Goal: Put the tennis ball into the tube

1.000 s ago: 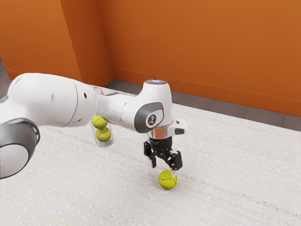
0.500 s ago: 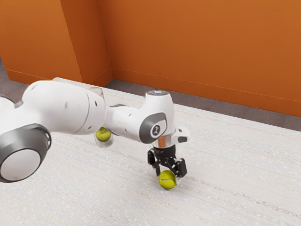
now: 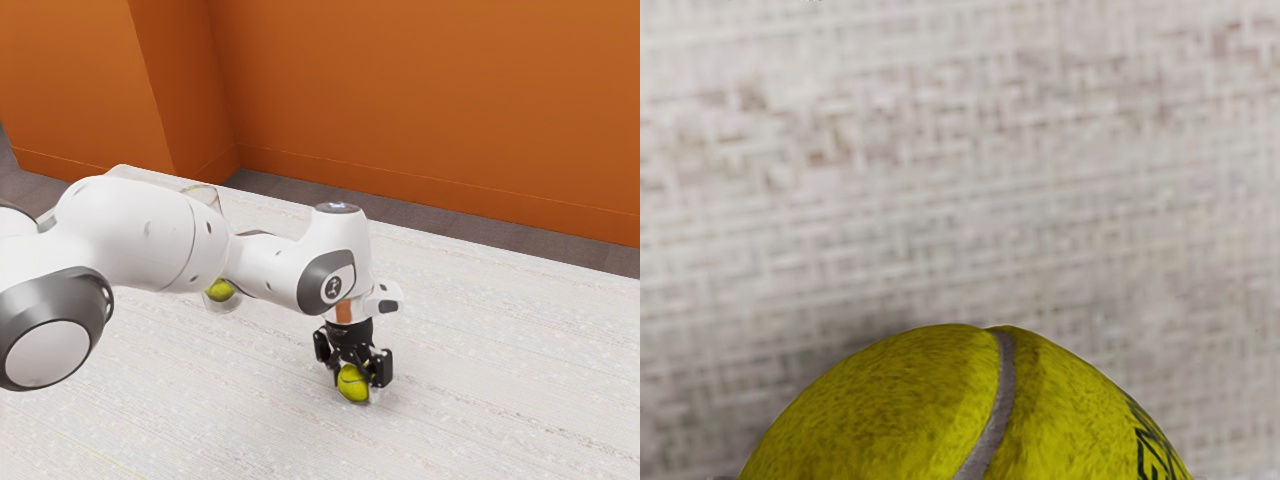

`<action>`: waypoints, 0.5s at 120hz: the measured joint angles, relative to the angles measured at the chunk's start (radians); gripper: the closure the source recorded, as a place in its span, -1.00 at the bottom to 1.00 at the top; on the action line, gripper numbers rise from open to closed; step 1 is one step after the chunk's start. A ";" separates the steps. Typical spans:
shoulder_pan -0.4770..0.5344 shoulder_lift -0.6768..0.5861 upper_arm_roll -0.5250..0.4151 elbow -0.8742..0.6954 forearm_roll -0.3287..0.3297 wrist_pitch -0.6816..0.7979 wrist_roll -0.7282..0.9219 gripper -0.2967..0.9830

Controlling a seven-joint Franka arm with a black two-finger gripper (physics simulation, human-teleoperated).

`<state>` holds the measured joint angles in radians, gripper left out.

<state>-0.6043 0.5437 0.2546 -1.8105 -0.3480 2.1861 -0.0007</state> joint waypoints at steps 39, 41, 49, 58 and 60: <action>-0.005 -0.025 0.000 0.001 0.009 0.001 -0.003 -0.13; -0.006 -0.035 0.000 0.001 0.010 0.000 -0.003 -0.13; -0.007 -0.081 0.001 0.001 0.038 -0.009 -0.005 -0.10; -0.003 -0.151 0.005 0.001 0.099 -0.037 -0.008 -0.08; 0.000 -0.168 0.006 0.001 0.114 -0.046 -0.008 -0.08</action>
<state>-0.6046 0.3754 0.2607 -1.8091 -0.2342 2.1399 -0.0091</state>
